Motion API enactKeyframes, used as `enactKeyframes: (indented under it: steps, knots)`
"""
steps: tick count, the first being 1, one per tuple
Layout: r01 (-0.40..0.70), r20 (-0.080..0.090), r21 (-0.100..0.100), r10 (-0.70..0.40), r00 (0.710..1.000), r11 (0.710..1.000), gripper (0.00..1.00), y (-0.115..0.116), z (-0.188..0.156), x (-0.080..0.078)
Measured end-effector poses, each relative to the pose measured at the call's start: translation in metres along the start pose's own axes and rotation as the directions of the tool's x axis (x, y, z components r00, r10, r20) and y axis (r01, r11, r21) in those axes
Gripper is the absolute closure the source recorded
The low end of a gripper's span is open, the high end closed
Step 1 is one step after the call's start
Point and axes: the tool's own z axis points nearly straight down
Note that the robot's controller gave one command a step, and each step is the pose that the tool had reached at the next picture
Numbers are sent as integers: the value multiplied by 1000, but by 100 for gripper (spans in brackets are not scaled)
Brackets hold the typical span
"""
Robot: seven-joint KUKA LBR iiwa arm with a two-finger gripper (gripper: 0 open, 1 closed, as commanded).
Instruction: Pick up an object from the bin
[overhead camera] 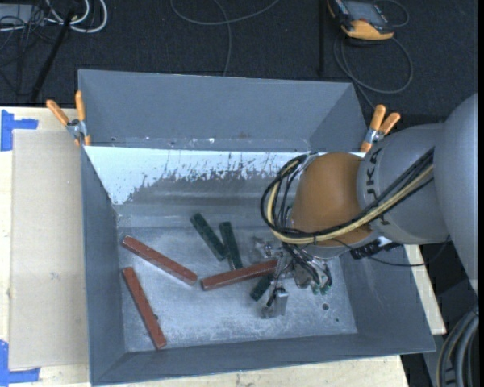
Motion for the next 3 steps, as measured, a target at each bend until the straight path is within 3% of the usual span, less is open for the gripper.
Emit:
enactKeyframes:
  steps: [1,2,3]
  knots:
    - [182,10,2,-182,983,983,0,69,-35,-9]
    - [87,5,3,-87,996,996,0,62,-34,-2]
    - [-11,13,1,11,1000,1000,0,60,-5,9]
